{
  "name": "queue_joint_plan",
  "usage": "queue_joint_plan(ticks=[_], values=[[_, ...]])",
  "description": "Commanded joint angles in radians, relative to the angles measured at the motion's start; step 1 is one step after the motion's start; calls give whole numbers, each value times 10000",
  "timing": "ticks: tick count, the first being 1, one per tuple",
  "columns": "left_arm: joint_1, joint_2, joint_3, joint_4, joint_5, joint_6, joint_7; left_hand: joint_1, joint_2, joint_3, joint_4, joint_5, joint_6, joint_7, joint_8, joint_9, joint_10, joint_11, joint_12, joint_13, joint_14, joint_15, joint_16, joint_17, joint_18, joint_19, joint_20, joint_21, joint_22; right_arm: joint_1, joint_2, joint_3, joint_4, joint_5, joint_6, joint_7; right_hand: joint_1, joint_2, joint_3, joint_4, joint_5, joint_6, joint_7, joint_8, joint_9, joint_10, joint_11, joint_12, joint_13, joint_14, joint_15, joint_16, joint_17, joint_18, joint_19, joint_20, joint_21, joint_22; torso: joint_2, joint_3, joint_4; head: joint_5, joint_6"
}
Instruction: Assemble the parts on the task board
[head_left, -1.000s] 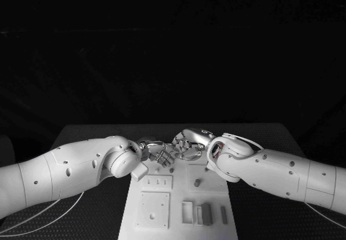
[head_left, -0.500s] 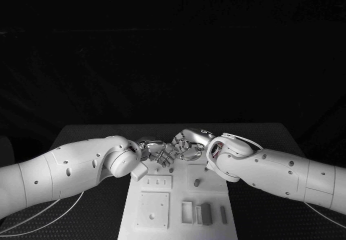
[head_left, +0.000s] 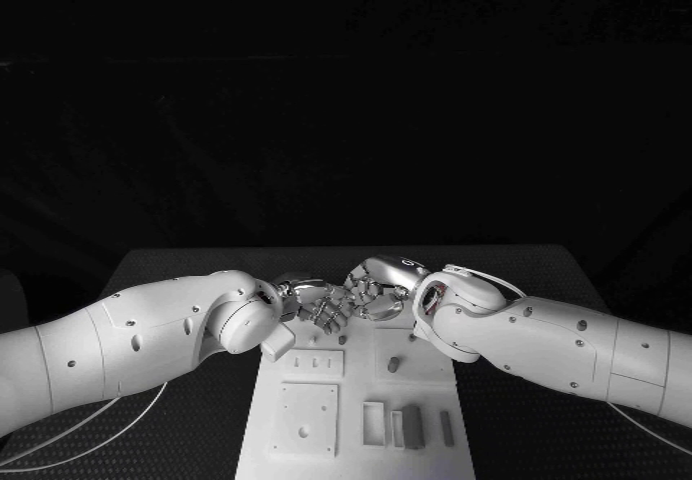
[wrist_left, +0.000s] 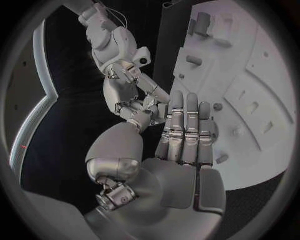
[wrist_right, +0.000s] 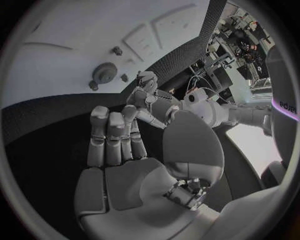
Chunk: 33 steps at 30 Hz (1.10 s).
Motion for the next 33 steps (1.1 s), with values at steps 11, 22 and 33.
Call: queue_joint_plan(ticks=[11,22,33], values=[[17,71,24,-1,215,77,241,-259,-133,205,-505,1209,368,-201,136,220,264,-119,57,226,121,-92,156,102,45,-36,-76,127,160,-24,72,-16,-34,-46,304,99,-4,80,46,-20,49,534,309,74,281,53,1,43,8,-11,-89,48,10,278,30,-50,58,132,-1,5,2,-16,-30],[12,53,24,-34,-79,-28,202,-82,-161,317,-648,1038,509,-228,185,313,404,-172,113,335,228,-152,262,153,9,-10,-120,173,152,-25,8,-26,-144,461,156,214,-213,-133,-143,5,71,108,448,-178,201,-185,133,-78,-61,-168,21,-90,-37,279,-99,-1,-24,97,-7,8,-6,1,-57],[12,-39,24,-211,-1126,-268,-435,-2,-113,339,-602,868,544,-236,196,395,492,-190,145,408,347,-206,365,191,0,78,-180,244,159,-70,-570,106,-186,2412,-1282,895,-1387,-1002,-2713,6,925,-2224,1296,-1325,-210,-1237,942,-67,-55,-890,804,-341,-92,279,-811,344,-429,18,-1,31,5,22,-50]])
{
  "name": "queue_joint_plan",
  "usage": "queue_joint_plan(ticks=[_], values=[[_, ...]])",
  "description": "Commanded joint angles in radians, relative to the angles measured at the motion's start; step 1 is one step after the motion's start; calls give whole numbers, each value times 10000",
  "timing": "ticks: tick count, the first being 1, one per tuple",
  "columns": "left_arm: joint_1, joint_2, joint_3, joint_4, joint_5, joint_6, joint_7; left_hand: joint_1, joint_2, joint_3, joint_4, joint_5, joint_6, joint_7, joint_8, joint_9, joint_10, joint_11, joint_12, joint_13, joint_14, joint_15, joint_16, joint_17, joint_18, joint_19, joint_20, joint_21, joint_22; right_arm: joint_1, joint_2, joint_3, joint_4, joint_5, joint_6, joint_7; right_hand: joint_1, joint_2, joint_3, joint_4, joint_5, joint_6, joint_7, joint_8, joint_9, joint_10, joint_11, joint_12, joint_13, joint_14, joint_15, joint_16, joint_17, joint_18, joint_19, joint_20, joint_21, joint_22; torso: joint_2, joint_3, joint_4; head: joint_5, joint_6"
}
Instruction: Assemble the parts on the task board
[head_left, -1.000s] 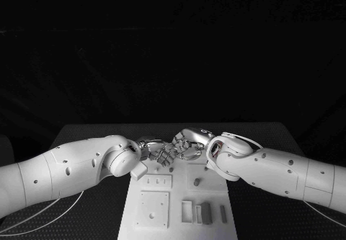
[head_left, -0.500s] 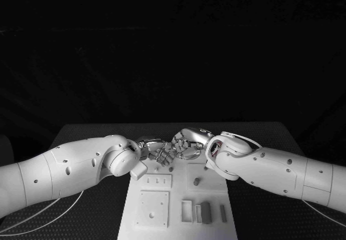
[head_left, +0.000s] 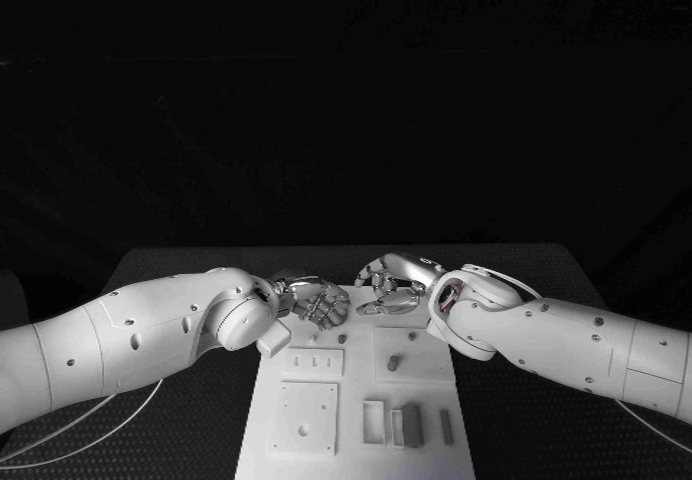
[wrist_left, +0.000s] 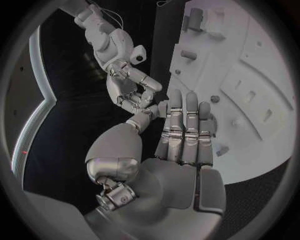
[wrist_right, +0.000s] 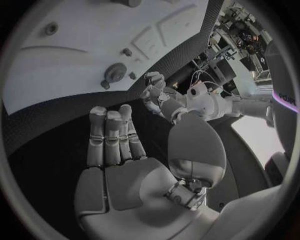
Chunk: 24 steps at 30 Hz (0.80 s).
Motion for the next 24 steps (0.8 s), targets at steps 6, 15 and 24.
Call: queue_joint_plan(ticks=[6,15,24], values=[[8,-170,6,-117,-1286,-102,-726,146,31,39,2,-70,230,-172,-22,33,102,-12,69,18,88,-16,62,20,69,24,-58,42,162,4,-317,667,-606,4186,-1727,1008,-443,-210,-621,232,169,-647,415,-115,1,-240,67,51,-8,-200,56,-83,-41,283,-187,60,-132,-28,-5,2,-26,93,-37],[10,-377,5,20,-3640,838,-1835,332,36,-125,-112,-104,338,-249,51,336,678,-350,691,805,805,-480,1030,413,46,376,-390,734,265,240,-297,843,-1480,4838,-1460,1194,-1291,147,-785,998,299,-544,445,15,96,-670,108,-227,-223,-667,105,-451,-231,283,-458,137,-516,-230,14,15,6,81,-99],[10,-378,-38,274,-4666,829,-2738,452,124,-208,-311,32,426,-508,-76,882,428,-757,3595,3795,1155,-1231,3571,1197,29,894,-1108,2441,258,528,-128,873,-1922,5670,-1157,1393,-1231,370,-1076,1016,754,-399,382,196,222,-668,54,-239,-439,-740,56,-530,-373,283,-503,186,-667,-314,9,-7,36,121,-408]])
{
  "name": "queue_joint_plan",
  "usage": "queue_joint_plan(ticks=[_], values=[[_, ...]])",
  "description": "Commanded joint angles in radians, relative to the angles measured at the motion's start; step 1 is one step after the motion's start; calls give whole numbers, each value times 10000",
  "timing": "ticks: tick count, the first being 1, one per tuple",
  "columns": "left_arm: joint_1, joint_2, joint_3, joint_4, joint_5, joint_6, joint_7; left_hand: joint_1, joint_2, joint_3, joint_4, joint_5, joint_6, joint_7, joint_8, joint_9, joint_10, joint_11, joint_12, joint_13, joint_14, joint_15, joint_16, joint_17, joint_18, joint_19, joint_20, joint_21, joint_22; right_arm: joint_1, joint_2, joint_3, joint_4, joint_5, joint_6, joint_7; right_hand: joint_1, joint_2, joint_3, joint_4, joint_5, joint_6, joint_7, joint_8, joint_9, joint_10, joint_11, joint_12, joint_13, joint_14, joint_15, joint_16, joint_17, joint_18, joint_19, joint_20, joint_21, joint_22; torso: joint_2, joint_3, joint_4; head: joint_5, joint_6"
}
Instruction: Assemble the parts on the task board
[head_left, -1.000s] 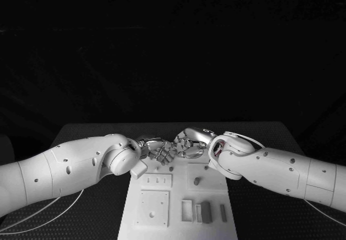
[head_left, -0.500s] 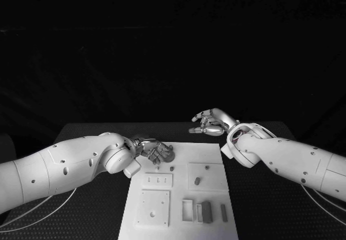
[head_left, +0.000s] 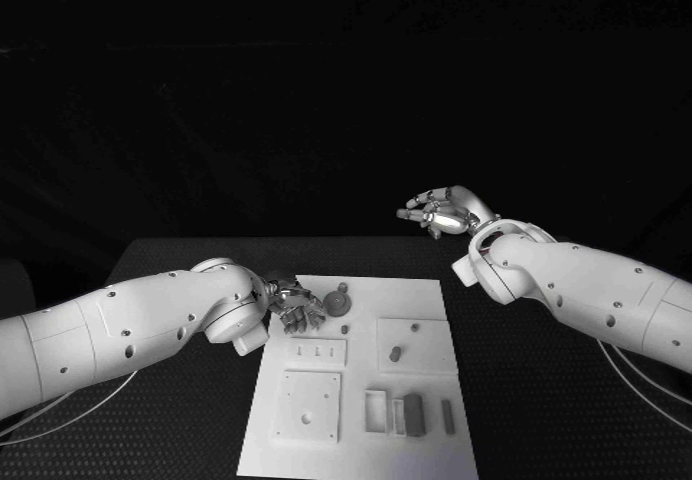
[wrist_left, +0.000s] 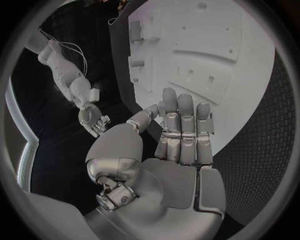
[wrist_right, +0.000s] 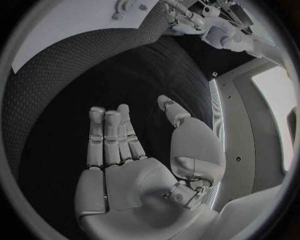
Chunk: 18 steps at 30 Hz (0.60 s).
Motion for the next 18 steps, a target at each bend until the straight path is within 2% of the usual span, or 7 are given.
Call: queue_joint_plan(ticks=[1,3,4,7,12,15,18], values=[[9,-19,-11,110,-1171,264,-779,45,135,96,-76,112,362,-418,-79,272,-562,-155,1439,1296,-175,-279,1073,318,-1,41,-813,673,231,75,76,7,-173,822,327,350,-32,143,-160,-8,317,159,77,70,46,-9,-46,-119,-175,-87,-17,-171,-145,314,-74,41,-170,-94,-6,-9,13,29,-168],[9,-40,-22,187,-1476,256,-920,133,98,41,-156,109,370,-520,-97,351,-140,-261,2390,1903,301,-546,1852,563,108,483,-1021,1235,278,87,108,7,-253,915,435,328,-46,208,-279,-61,407,149,74,103,77,-78,-33,-500,-532,-172,0,-532,-446,314,-200,98,-464,-269,-2,-14,3,39,-201],[9,-48,-30,232,-1645,281,-988,84,104,52,-124,153,381,-542,-127,432,-407,-284,3081,2435,287,-773,2356,671,177,673,-1178,1709,240,89,115,7,-273,944,526,312,-62,271,-287,-78,423,149,106,123,95,-172,-11,-858,-819,-319,21,-879,-681,307,-387,169,-754,-426,3,-15,-4,43,-220],[8,-63,-82,380,-2071,400,-1216,109,94,70,-138,205,422,-615,-179,574,-387,-402,4303,3200,720,-1090,3381,831,387,1256,-1522,2651,233,90,127,7,-283,1016,691,327,-91,358,-394,-168,414,110,155,174,134,-34,78,-1841,-1734,-376,123,-1748,-1327,271,-586,440,-1515,-918,8,-13,-7,52,-298],[8,-45,-249,615,-2554,450,-1541,120,66,152,-172,339,506,-682,-260,759,-496,-475,4909,3355,1131,-1242,4284,839,640,1804,-1822,3535,186,91,162,6,-386,1847,1185,507,-59,512,-475,-345,369,-39,351,229,134,-89,377,-3552,-3286,-988,528,-3293,-2335,125,-1478,942,-2902,-1709,-5,-14,-9,43,-451],[8,-46,-286,734,-2594,436,-1620,118,64,169,-183,364,520,-692,-301,799,-518,-485,4959,3297,1219,-1257,4478,836,739,1992,-1838,3751,165,92,212,5,-477,2529,1572,622,90,791,-237,-527,57,-96,331,279,138,-229,643,-4490,-4050,-2143,1331,-5134,-3428,-215,-2890,1358,-4320,-2483,-10,-16,-4,38,-500],[9,-47,-358,828,-2594,389,-1661,102,55,180,-193,372,535,-696,-327,819,-520,-489,4990,3259,1247,-1264,4564,819,790,2110,-1828,3854,170,93,238,5,-523,2722,1692,666,294,996,-135,-662,-34,-171,278,315,128,-245,864,-5339,-4744,-2534,1804,-6307,-4193,-364,-3524,1611,-5063,-2928,-14,-11,-2,28,-534]])
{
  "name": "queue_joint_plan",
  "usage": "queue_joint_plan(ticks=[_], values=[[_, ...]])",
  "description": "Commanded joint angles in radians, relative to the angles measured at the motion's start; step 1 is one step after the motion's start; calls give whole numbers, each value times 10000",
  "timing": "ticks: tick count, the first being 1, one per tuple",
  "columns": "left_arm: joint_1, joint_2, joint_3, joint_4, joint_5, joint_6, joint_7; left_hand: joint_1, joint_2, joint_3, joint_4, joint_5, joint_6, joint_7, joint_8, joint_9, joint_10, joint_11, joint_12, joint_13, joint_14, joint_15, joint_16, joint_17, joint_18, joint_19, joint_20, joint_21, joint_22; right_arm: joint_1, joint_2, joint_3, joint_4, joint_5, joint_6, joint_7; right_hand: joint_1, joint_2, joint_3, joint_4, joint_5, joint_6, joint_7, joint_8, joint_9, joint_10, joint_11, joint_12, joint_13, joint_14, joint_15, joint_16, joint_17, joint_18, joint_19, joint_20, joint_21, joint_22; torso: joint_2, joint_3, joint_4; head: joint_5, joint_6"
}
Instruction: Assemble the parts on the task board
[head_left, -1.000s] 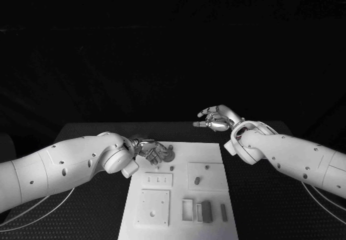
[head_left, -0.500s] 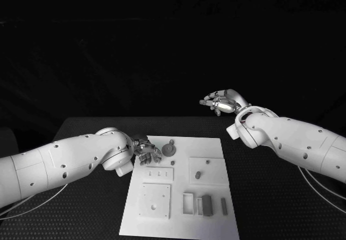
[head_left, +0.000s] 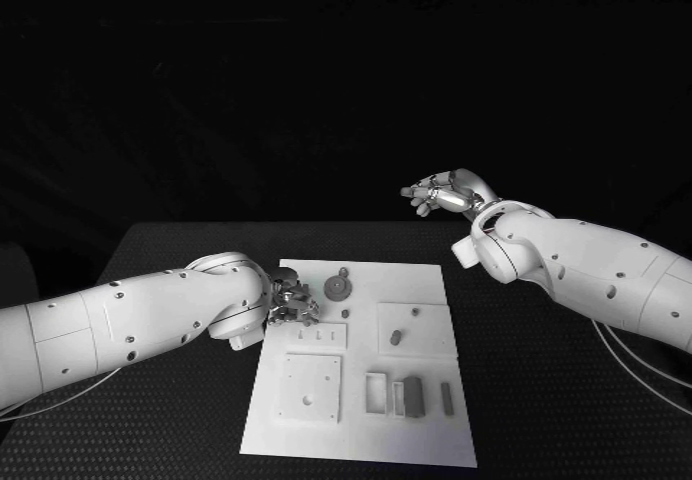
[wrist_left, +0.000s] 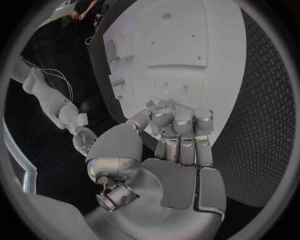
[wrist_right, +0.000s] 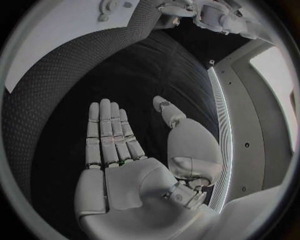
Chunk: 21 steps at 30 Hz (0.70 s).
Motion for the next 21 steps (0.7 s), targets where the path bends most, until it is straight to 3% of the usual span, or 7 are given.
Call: queue_joint_plan(ticks=[1,8,18,21], values=[[9,13,-68,134,-400,136,-350,93,47,204,-138,46,572,-568,-46,399,-199,-157,52,-31,637,-590,99,-18,412,130,-1122,67,170,6,37,3,-36,938,732,337,160,194,26,-106,-51,-97,142,75,-11,170,130,-696,-607,-72,260,-849,-608,-146,-311,189,-482,-306,-12,6,5,-15,-52],[8,58,-223,210,-400,-110,-366,72,45,234,-140,74,553,-559,-98,397,-229,-149,54,-74,642,-584,155,-39,448,165,-1109,105,166,6,47,2,-23,841,765,320,329,250,-130,-90,-32,-134,186,113,-90,559,124,-1250,-1195,214,258,-1311,-1000,-26,-241,311,-687,-440,-7,0,5,-119,-152],[-30,187,-271,179,-392,-223,-283,14,32,253,-130,156,581,-554,-141,384,-234,-144,51,-139,624,-577,191,-74,468,142,-1087,123,164,6,61,2,3,800,832,300,322,240,-177,-51,21,-139,201,117,-112,618,124,-1323,-1286,251,259,-1366,-1043,-5,-235,333,-710,-446,-6,1,2,-150,-197],[-37,209,-274,174,-393,-226,-271,-5,43,258,-118,179,586,-554,-154,380,-232,-144,49,-158,624,-578,199,-86,474,144,-1084,129,162,5,66,2,17,753,863,304,259,214,-252,45,297,-139,226,125,-142,697,116,-1405,-1397,353,234,-1392,-1074,43,-167,352,-700,-432,-10,-3,6,-161,-192]])
